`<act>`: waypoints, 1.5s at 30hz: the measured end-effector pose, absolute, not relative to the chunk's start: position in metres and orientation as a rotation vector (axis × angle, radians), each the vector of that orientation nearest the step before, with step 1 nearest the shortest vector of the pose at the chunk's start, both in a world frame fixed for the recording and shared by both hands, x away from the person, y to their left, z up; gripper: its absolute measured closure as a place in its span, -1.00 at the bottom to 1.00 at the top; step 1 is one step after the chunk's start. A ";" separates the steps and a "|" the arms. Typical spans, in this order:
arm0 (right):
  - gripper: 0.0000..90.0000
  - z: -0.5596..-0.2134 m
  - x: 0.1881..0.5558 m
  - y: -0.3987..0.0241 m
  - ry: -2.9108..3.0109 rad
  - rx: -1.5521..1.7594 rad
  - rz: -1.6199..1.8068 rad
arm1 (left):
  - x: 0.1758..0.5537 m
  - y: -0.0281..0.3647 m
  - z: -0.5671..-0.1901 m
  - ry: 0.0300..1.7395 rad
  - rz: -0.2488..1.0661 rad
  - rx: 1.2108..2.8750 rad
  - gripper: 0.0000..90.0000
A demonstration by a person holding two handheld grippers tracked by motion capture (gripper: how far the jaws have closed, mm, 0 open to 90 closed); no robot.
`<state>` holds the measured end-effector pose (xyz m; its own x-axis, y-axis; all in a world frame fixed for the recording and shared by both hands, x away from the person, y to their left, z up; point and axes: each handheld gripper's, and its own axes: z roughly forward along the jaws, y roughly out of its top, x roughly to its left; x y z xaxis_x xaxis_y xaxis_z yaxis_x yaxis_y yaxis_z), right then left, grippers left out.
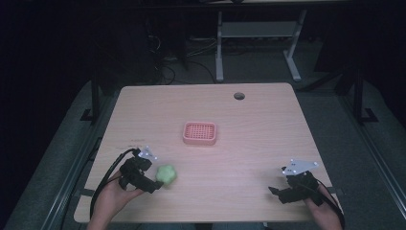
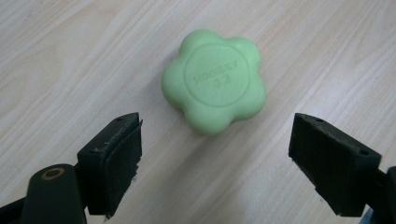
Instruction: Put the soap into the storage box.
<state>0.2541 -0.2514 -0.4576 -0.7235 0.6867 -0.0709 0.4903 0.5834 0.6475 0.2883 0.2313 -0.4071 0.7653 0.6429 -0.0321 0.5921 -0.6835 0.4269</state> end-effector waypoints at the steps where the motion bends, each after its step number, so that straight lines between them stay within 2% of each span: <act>1: -0.69 -0.458 0.254 -0.252 2.503 0.957 0.882 | 0.289 0.230 -0.407 0.941 0.164 2.546 -0.62; 18: -0.69 -0.457 0.254 -0.251 2.508 0.955 0.881 | 0.305 0.211 -0.407 0.979 0.139 2.572 -0.63; 45: -0.69 -0.456 0.253 -0.250 2.510 0.946 0.890 | 0.324 0.187 -0.431 1.013 0.125 2.688 -0.63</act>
<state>0.2530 -0.2498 -0.4564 -0.7322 0.6775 -0.0701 0.4820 0.5880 0.6495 0.3240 0.1873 -0.4310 0.7524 0.6586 -0.0131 0.6358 -0.7208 0.2760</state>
